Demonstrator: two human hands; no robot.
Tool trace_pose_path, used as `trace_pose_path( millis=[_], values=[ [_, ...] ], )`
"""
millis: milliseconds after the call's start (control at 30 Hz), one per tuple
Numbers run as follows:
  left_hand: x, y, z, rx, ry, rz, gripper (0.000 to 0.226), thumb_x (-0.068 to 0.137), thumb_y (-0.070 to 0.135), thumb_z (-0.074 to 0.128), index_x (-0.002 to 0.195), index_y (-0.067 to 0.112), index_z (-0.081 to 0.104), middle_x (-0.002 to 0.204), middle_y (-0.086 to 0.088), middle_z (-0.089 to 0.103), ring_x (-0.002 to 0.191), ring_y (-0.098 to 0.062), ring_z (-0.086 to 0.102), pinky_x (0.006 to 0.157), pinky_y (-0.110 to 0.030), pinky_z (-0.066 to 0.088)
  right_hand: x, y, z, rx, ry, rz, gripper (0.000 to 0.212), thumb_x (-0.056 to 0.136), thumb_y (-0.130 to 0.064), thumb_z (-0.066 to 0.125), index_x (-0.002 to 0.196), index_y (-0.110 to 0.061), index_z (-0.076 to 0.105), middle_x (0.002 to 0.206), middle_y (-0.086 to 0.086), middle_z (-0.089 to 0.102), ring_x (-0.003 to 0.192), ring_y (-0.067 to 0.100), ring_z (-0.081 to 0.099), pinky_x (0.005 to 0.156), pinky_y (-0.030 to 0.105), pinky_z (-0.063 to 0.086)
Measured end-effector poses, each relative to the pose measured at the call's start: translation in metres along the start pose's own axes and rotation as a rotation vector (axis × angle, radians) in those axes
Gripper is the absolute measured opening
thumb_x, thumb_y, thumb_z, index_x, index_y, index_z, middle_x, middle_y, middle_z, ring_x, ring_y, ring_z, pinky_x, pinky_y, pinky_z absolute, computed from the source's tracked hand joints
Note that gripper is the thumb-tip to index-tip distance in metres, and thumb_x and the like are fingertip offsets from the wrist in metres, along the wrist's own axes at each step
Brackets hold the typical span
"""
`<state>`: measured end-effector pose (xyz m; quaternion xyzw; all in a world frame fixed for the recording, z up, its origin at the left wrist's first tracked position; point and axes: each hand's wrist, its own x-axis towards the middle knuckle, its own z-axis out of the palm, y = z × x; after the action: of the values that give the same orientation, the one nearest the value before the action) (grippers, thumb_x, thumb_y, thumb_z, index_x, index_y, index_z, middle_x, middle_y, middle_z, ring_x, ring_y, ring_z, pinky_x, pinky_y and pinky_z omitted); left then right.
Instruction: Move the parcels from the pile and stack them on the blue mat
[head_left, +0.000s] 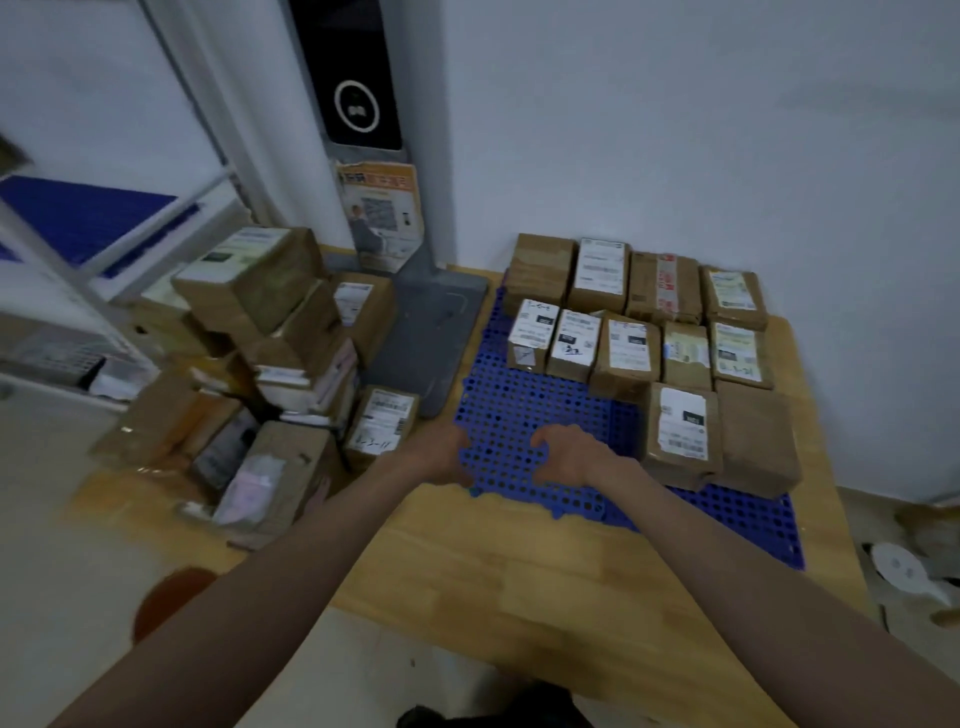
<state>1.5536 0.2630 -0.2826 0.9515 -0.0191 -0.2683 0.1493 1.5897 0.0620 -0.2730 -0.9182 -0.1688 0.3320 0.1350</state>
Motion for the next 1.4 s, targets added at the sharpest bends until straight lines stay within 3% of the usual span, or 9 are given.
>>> trace_pose_path(
  millis=[200, 333, 533, 667, 800, 1000, 1100, 1233, 1400],
  values=[
    [-0.045, -0.069, -0.006, -0.020, 0.064, -0.098, 0.060, 0.075, 0.038, 0.079, 0.126, 0.019, 0.055, 0.126, -0.003, 0.059, 0.113, -0.023, 0.057, 0.085, -0.034, 0.048, 0.013, -0.071, 0.031, -0.032, -0.025, -0.043, 0.065, 0.089, -0.031, 0.068, 0.145, -0.016, 0.039, 0.147, 0.007, 0.041, 0.126, 0.025, 0.049, 0.103, 0.041, 0.045],
    [-0.069, -0.117, -0.003, -0.039, 0.082, -0.157, 0.053, 0.079, 0.035, 0.076, 0.125, 0.018, 0.056, 0.126, -0.005, 0.056, 0.112, -0.023, 0.055, 0.088, -0.033, 0.047, 0.020, -0.114, 0.054, 0.028, -0.039, -0.054, 0.059, 0.088, -0.029, 0.066, 0.142, -0.017, 0.043, 0.135, 0.008, 0.050, 0.098, 0.023, 0.060, 0.080, 0.039, 0.058],
    [-0.100, -0.173, 0.002, -0.023, 0.103, -0.239, 0.059, 0.078, 0.031, 0.077, 0.129, 0.016, 0.051, 0.130, -0.008, 0.044, 0.119, -0.026, 0.049, 0.095, -0.038, 0.047, 0.028, -0.167, 0.089, 0.081, -0.089, -0.078, 0.062, 0.087, -0.025, 0.064, 0.144, -0.015, 0.040, 0.131, 0.010, 0.050, 0.091, 0.021, 0.059, 0.071, 0.034, 0.056],
    [-0.114, -0.201, 0.008, -0.058, 0.111, -0.333, 0.078, 0.075, 0.030, 0.080, 0.139, 0.013, 0.040, 0.145, -0.011, 0.029, 0.126, -0.030, 0.044, 0.100, -0.043, 0.046, 0.035, -0.194, 0.106, 0.095, -0.148, -0.080, 0.068, 0.088, -0.024, 0.063, 0.147, -0.012, 0.032, 0.123, 0.011, 0.056, 0.096, 0.027, 0.064, 0.073, 0.038, 0.057],
    [-0.119, -0.222, 0.016, -0.133, 0.117, -0.389, 0.102, 0.071, 0.025, 0.084, 0.150, 0.013, 0.021, 0.153, -0.013, 0.019, 0.139, -0.036, 0.031, 0.108, -0.045, 0.039, 0.045, -0.216, 0.122, 0.095, -0.188, -0.098, 0.062, 0.085, -0.025, 0.063, 0.139, -0.006, 0.040, 0.109, 0.012, 0.063, 0.092, 0.030, 0.067, 0.073, 0.044, 0.059],
    [-0.116, -0.236, 0.023, -0.155, 0.208, -0.419, 0.117, 0.068, 0.024, 0.087, 0.153, 0.009, 0.007, 0.157, -0.016, 0.015, 0.145, -0.037, 0.014, 0.117, -0.046, 0.026, 0.064, -0.240, 0.131, 0.153, -0.192, -0.166, 0.063, 0.081, -0.034, 0.064, 0.138, -0.016, 0.042, 0.092, -0.004, 0.053, 0.080, 0.022, 0.063, 0.058, 0.035, 0.058],
    [-0.113, -0.241, 0.028, -0.182, 0.179, -0.460, 0.125, 0.069, 0.024, 0.087, 0.154, 0.006, -0.003, 0.159, -0.017, 0.008, 0.147, -0.038, 0.010, 0.118, -0.046, 0.024, 0.075, -0.251, 0.140, 0.207, -0.171, -0.158, 0.060, 0.082, -0.037, 0.067, 0.134, -0.021, 0.041, 0.094, -0.005, 0.056, 0.081, 0.021, 0.064, 0.061, 0.034, 0.059],
    [-0.113, -0.246, 0.039, -0.258, 0.158, -0.459, 0.130, 0.068, 0.018, 0.087, 0.153, 0.006, -0.011, 0.159, -0.016, 0.012, 0.146, -0.036, 0.019, 0.115, -0.048, 0.029, 0.086, -0.259, 0.154, 0.206, -0.169, -0.168, 0.070, 0.083, -0.039, 0.069, 0.139, -0.015, 0.036, 0.118, 0.007, 0.061, 0.095, 0.025, 0.064, 0.067, 0.030, 0.053],
    [-0.117, -0.250, 0.043, -0.298, 0.204, -0.447, 0.106, 0.067, 0.014, 0.086, 0.147, 0.008, 0.016, 0.145, -0.014, 0.041, 0.130, -0.032, 0.048, 0.103, -0.046, 0.045, 0.091, -0.259, 0.165, 0.234, -0.140, -0.156, 0.079, 0.083, -0.030, 0.072, 0.145, -0.006, 0.030, 0.132, 0.012, 0.055, 0.118, 0.029, 0.056, 0.094, 0.037, 0.052]
  ],
)
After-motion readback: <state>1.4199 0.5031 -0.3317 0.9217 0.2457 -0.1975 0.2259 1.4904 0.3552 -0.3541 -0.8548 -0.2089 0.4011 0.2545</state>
